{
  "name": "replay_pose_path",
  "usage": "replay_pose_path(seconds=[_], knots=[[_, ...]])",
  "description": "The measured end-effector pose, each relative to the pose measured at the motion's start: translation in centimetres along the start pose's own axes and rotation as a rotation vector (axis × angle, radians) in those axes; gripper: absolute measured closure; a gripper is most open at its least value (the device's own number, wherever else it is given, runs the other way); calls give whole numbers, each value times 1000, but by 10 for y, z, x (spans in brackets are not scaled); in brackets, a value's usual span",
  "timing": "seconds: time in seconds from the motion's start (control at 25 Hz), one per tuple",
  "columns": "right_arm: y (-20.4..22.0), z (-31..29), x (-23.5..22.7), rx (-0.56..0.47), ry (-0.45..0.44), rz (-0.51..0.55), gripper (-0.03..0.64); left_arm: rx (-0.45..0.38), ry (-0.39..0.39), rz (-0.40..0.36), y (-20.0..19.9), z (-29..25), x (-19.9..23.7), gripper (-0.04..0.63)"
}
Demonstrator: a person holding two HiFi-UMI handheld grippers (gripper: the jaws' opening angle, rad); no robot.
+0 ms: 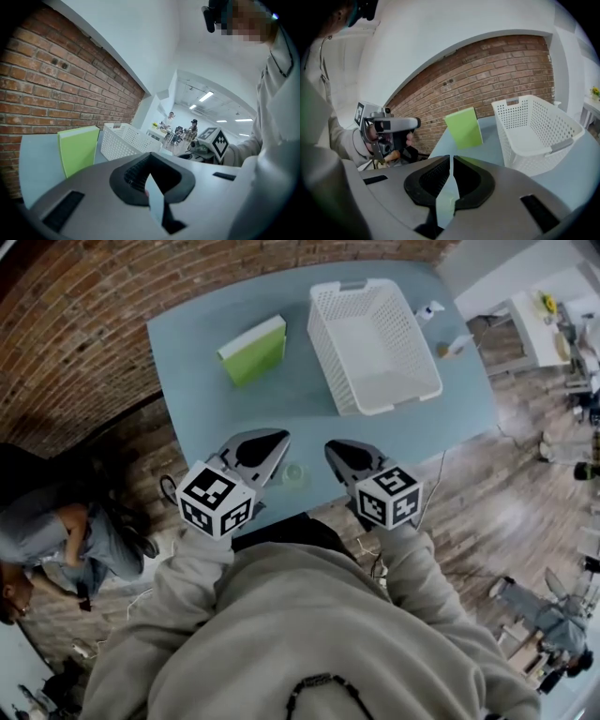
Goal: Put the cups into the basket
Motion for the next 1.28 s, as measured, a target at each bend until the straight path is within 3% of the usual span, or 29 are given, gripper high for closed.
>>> replay_pose_path(seconds=[0.24, 0.88, 1.28], knots=[[29, -30, -2, 85, -31, -50, 560, 39, 2, 40, 22, 2, 7, 598], [92, -101, -11, 286, -41, -53, 391, 96, -23, 123, 78, 2, 16, 598], [109, -132, -6, 391, -21, 11, 385, 96, -22, 171, 97, 5, 20, 598]])
Point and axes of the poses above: the fingertips, and each gripper's own axes: z backward along the fingers, x to its left, y out of its underside, the point moved 6 cm from there along z, backward along the fingers, and after that the axes turned 13 degrees about x, right-handed, at the moved point
